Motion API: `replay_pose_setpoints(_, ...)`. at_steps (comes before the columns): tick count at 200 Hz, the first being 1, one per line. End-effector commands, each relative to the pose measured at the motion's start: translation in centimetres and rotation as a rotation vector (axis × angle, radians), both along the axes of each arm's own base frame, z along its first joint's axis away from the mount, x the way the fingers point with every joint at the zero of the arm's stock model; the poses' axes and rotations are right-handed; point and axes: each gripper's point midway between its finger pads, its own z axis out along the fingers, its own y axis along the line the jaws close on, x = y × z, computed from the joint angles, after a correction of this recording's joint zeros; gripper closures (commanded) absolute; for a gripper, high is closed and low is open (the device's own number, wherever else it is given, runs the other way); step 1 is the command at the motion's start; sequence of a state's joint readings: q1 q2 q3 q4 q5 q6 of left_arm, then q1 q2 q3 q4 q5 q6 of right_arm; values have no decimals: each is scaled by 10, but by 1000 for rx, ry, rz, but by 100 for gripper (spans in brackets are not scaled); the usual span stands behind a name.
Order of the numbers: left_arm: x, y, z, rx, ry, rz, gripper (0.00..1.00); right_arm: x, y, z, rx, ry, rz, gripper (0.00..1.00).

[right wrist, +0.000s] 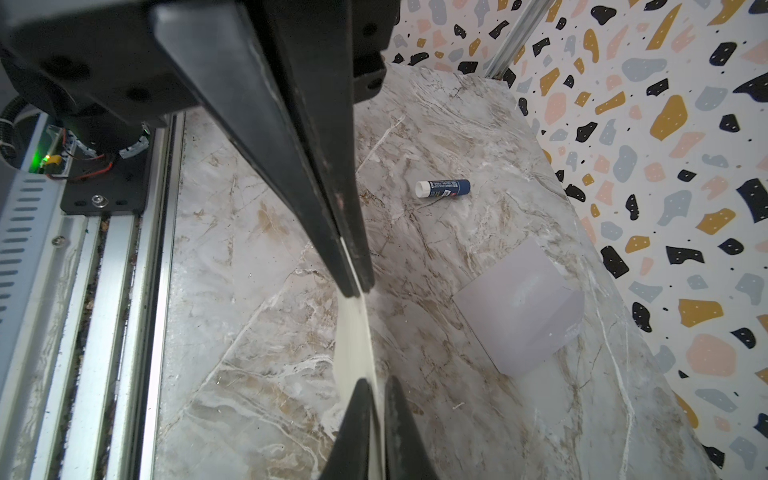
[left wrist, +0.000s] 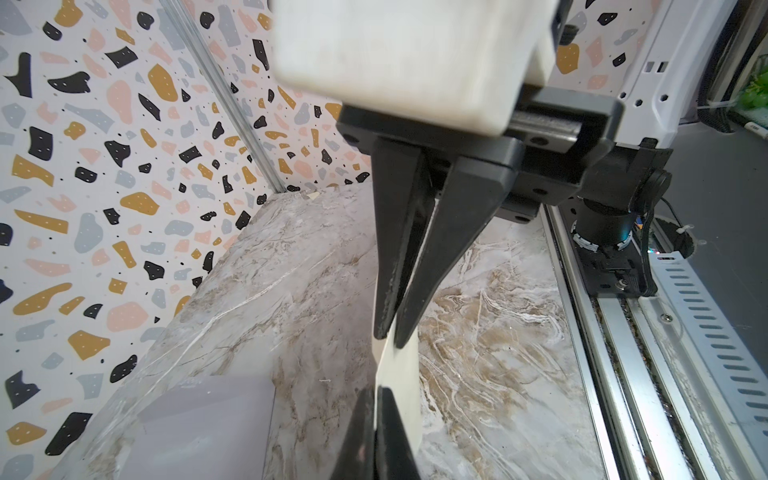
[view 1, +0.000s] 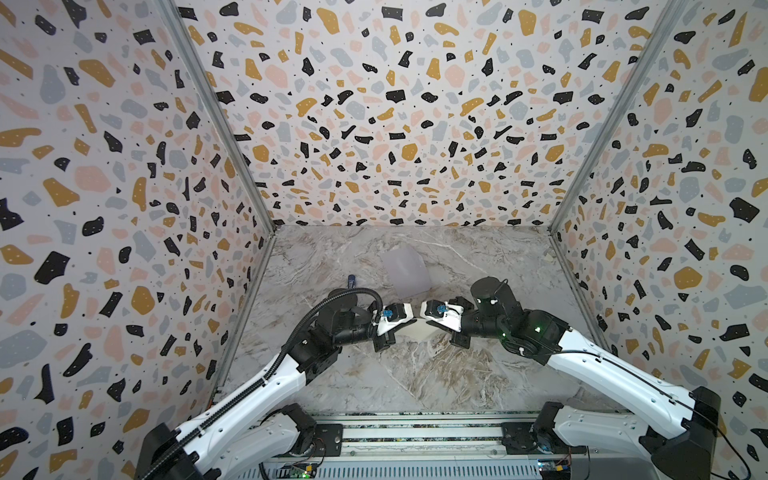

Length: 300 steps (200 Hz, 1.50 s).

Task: Place the letter into the envelope and seal it
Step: 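Press the letter's fold between both grippers to crease it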

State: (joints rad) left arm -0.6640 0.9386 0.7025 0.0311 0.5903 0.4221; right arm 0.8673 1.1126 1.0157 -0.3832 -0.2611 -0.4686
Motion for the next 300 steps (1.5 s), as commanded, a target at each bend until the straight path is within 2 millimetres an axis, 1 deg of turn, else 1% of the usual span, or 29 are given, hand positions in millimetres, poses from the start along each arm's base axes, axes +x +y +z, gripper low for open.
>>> replay_pose_setpoints(1, -2, 2, 10, -25, -63, 5, 100, 1, -5, 6, 17, -15, -24, 86)
replay_pose_setpoints(43, -1, 5, 12, -17, -77, 21, 100, 5, -12, 1, 5, -5, -48, 86)
replay_pose_setpoints(73, 0, 6, 12, -14, -81, 29, 100, 5, -13, 1, 10, 5, -47, 94)
replay_pose_setpoints(95, 0, 6, 13, -16, -84, 31, 100, 5, -13, -1, 6, 10, -45, 99)
replay_pose_setpoints(108, 1, 7, 13, -15, -84, 35, 100, 7, -14, -2, 0, 12, -52, 98)
replay_pose_setpoints(136, 3, 8, 14, -13, -90, 53, 100, 10, -18, -7, -24, 17, -79, 87)
replay_pose_setpoints(159, 3, 10, 14, -10, -97, 63, 100, 12, -25, -11, -37, 23, -103, 86)
replay_pose_setpoints(192, 4, 11, 14, -9, -103, 72, 100, 14, -29, -12, -38, 27, -113, 97)
replay_pose_setpoints(209, 5, 12, 15, -9, -104, 75, 100, 14, -28, -13, -41, 33, -111, 99)
replay_pose_setpoints(222, 5, 12, 15, -9, -107, 79, 100, 15, -29, -14, -49, 36, -115, 98)
replay_pose_setpoints(228, 5, 12, 15, -9, -107, 80, 100, 16, -30, -15, -53, 36, -121, 93)
replay_pose_setpoints(245, 7, 13, 15, -6, -108, 95, 100, 18, -33, -18, -72, 34, -144, 86)
replay_pose_setpoints(259, 9, 15, 16, -5, -113, 110, 100, 20, -38, -21, -90, 32, -165, 85)
replay_pose_setpoints(267, 10, 16, 16, -3, -113, 116, 100, 21, -39, -22, -95, 34, -172, 86)
replay_pose_setpoints(287, 10, 17, 17, -5, -119, 124, 100, 22, -42, -25, -104, 42, -180, 96)
replay_pose_setpoints(300, 10, 18, 18, -6, -119, 127, 100, 21, -42, -26, -106, 48, -176, 100)
